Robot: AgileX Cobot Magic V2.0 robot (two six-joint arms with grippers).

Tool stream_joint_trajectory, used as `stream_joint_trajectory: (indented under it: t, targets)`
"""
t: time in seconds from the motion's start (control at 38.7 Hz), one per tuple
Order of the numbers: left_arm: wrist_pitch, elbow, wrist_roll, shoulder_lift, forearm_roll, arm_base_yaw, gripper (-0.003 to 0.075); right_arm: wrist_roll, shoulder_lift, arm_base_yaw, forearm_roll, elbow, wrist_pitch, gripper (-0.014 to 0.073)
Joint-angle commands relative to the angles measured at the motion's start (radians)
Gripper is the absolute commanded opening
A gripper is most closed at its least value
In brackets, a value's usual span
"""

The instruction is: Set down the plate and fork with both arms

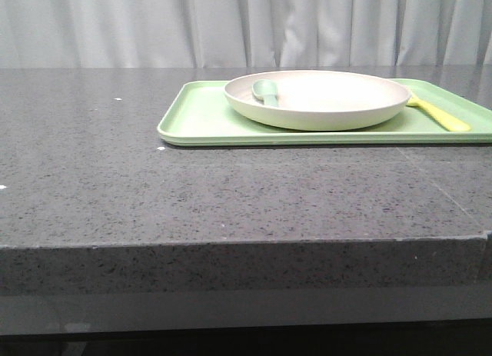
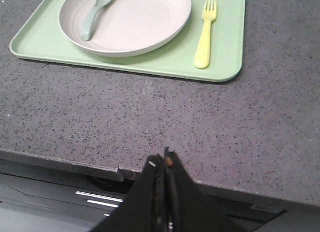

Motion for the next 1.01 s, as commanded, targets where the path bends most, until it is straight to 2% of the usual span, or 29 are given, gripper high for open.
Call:
stream_joint_trajectory:
  t: [0.0,0.13,0.28,0.47,0.65,0.8,0.98]
  targets:
    - [-0.088,0.002,0.0,-0.019,-0.008,0.0,-0.0018,-0.002,-0.011,0.006,0.012,-0.01,-0.078,-0.0067]
    - [-0.082,0.002,0.0,-0.019,-0.008,0.0,-0.0018,-0.023,-0.088,0.003,-0.046,0.081,-0.178,-0.0067]
    - [-0.082,0.002,0.0,-0.019,-0.008,0.0,-0.0018,-0.024,-0.224,0.003,-0.102,0.293,-0.445,-0.0067]
    - [-0.082,0.002,0.0,-0.019,-0.008,0.0,-0.0018,-0.024,-0.383,0.003,-0.103,0.572,-0.727,-0.0067]
    - [-0.082,0.002,0.0,-0.019,-0.008,0.0,-0.0018,-0.024,-0.461,0.004,-0.088,0.754,-0.928,-0.0067]
    - [-0.082,0.002,0.0,-0.019,-0.008,0.0,-0.0018,-0.024,-0.461,0.004,-0.088,0.756,-0.923,-0.0067]
    - [-0.082,0.002,0.0,-0.019,-0.008,0.0,-0.0018,-0.003,-0.461,0.003,-0.087,0.756,-0.986,-0.0067]
